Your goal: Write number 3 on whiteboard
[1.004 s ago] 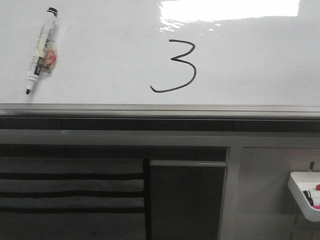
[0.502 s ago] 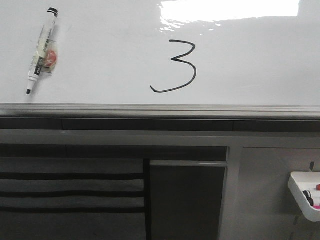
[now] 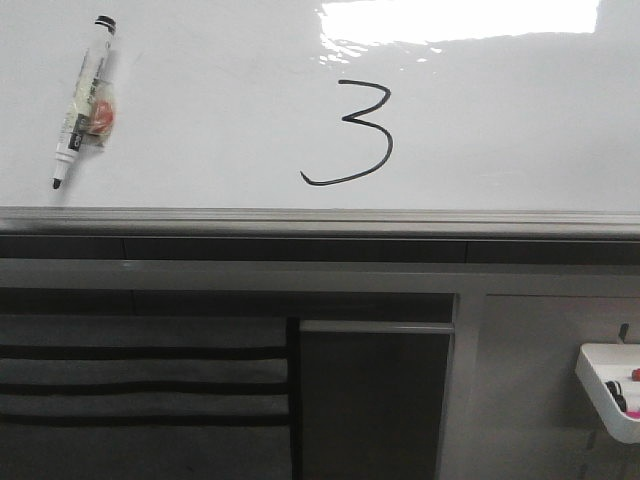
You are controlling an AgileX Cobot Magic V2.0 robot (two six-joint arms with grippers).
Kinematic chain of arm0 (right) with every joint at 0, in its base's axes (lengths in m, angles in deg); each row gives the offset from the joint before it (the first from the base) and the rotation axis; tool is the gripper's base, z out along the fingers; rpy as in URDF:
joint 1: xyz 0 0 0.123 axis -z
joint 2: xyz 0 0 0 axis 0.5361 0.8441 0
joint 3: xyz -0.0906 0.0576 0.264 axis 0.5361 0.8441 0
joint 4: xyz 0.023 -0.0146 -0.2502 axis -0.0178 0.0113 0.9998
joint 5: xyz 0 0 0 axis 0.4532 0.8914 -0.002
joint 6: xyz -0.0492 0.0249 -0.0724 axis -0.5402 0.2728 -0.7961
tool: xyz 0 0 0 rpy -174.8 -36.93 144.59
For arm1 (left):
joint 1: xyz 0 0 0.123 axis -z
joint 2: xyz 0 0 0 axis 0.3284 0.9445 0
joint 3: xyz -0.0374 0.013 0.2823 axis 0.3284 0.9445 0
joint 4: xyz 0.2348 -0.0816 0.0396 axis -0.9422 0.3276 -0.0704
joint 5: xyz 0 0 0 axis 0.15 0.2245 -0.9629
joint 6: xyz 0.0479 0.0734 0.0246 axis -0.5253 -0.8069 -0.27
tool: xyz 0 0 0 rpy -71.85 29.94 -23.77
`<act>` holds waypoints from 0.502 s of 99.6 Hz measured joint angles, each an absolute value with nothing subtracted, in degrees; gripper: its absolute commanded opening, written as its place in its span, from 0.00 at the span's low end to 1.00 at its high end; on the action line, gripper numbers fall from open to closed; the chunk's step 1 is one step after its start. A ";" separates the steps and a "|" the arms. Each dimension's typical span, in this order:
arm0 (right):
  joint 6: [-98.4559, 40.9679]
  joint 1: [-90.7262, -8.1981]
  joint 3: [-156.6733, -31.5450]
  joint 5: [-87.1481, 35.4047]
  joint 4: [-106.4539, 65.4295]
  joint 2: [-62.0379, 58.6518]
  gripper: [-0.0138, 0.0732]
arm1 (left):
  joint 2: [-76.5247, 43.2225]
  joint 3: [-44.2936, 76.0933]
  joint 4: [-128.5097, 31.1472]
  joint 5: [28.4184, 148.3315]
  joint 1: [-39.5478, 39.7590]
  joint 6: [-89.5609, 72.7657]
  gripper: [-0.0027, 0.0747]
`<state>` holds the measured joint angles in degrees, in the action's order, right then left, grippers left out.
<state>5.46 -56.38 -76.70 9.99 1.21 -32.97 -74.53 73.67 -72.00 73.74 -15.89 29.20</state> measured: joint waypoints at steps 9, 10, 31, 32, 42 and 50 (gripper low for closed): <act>6.19 -52.90 -73.83 5.08 0.05 -36.22 0.07 | -74.53 73.67 -72.00 73.74 -15.89 29.20 0.01; 6.16 -52.52 -73.05 3.82 -0.12 -36.54 0.07 | -74.53 73.67 -72.00 73.74 -15.89 29.20 0.01; 6.77 -40.17 -55.55 -16.94 -4.17 -48.73 0.07 | -74.53 73.67 -72.00 73.74 -15.89 29.20 0.01; 6.77 -39.54 -54.94 -17.41 -4.18 -49.58 0.07 | -74.53 73.67 -72.00 73.74 -15.89 29.20 0.01; 6.77 -36.51 -46.87 -22.43 -4.81 -55.10 0.07 | -74.53 73.67 -72.00 73.74 -15.89 29.20 0.01; 6.81 -34.86 -42.33 -24.34 -4.93 -58.56 0.07 | -74.53 73.67 -72.00 73.74 -15.89 29.20 0.01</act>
<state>6.81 -34.86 -42.33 -24.34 -4.93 -58.56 -74.53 73.67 -72.00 73.74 -15.89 29.20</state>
